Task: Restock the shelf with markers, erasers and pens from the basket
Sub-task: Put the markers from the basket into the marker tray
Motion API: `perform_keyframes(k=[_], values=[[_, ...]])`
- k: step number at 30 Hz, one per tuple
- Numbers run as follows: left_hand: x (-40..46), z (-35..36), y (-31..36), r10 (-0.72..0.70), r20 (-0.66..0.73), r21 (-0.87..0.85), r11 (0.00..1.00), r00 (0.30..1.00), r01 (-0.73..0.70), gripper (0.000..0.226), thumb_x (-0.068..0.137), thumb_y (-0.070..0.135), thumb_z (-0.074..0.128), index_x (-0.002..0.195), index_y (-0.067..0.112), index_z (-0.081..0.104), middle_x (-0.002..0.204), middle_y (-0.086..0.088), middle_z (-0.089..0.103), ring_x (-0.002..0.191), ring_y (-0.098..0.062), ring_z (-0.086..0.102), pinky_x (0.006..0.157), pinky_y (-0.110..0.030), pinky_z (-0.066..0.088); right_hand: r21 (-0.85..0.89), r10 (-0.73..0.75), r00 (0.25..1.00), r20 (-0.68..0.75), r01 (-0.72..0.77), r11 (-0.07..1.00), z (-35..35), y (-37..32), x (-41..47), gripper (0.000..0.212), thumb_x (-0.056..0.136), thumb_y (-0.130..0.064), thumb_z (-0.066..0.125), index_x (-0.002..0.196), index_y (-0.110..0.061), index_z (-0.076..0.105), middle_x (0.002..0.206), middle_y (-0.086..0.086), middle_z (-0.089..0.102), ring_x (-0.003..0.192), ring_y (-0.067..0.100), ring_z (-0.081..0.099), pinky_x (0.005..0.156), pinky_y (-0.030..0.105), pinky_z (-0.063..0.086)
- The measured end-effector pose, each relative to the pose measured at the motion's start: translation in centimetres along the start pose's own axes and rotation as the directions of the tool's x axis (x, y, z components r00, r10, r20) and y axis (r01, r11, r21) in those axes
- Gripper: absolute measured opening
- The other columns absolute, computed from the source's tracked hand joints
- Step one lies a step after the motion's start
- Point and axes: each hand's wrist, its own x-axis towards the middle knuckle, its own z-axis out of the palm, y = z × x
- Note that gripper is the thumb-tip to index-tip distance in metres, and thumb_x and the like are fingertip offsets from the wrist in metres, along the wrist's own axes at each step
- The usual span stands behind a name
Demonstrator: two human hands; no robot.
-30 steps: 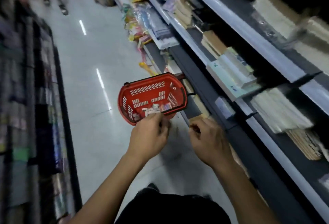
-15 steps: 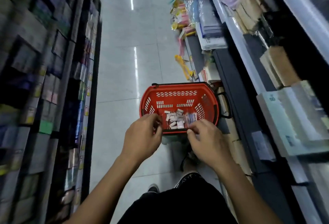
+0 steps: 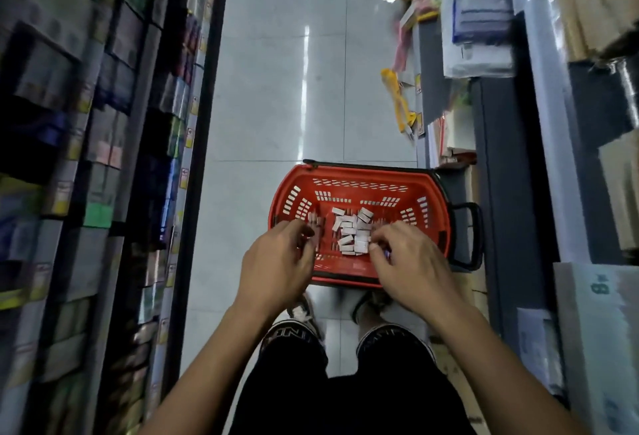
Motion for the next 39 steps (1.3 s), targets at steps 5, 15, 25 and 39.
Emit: perform_keyframes(k=[5,15,25,39], values=[[4.7,5.3,-5.2,-0.077,0.094,0.013,0.997,0.993,0.076,0.013,0.099,0.033,0.057,0.107,0.028,0.066,0.105,0.008,0.071,0.088,-0.017,0.067,0.071,-0.04,0.059,-0.005,0.053,0.996,0.07,-0.053,0.999,6.5,2.3,5.1,0.017,0.099,-0.034,0.057,0.109,-0.023,0.066,0.099,-0.012,0.055,0.088,0.006,0.047,0.079,0.023,0.037],[14.4,19.3,-15.1,-0.093,0.246,-0.065,0.992,0.965,0.112,0.02,0.1,0.029,0.061,0.116,0.02,0.07,0.116,0.004,0.073,0.1,-0.012,0.068,0.079,-0.004,0.03,0.116,0.232,0.934,0.273,-0.271,0.955,28.4,9.9,16.3,0.013,0.094,-0.019,0.058,0.092,-0.019,0.072,0.092,0.0,0.07,0.088,0.02,0.065,0.076,0.032,0.05],[17.8,26.3,-18.0,0.032,0.35,-0.122,0.992,0.936,0.012,0.019,0.1,0.029,0.056,0.115,0.023,0.066,0.104,0.008,0.067,0.091,-0.008,0.064,0.079,-0.033,0.058,-0.013,0.462,0.783,0.417,-0.503,0.864,43.9,12.9,26.3,0.021,0.098,-0.032,0.056,0.102,-0.017,0.07,0.105,0.013,0.071,0.099,0.035,0.068,0.076,0.034,0.048],[17.9,27.8,-18.0,-0.109,0.337,-0.125,0.979,0.935,0.159,0.013,0.099,0.027,0.055,0.103,0.031,0.066,0.093,0.018,0.066,0.085,0.0,0.063,0.07,-0.021,0.054,-0.015,0.544,0.742,0.392,-0.586,0.81,47.1,12.9,27.6,0.02,0.093,-0.035,0.062,0.09,-0.016,0.069,0.097,0.012,0.069,0.095,0.034,0.068,0.071,0.034,0.04]])
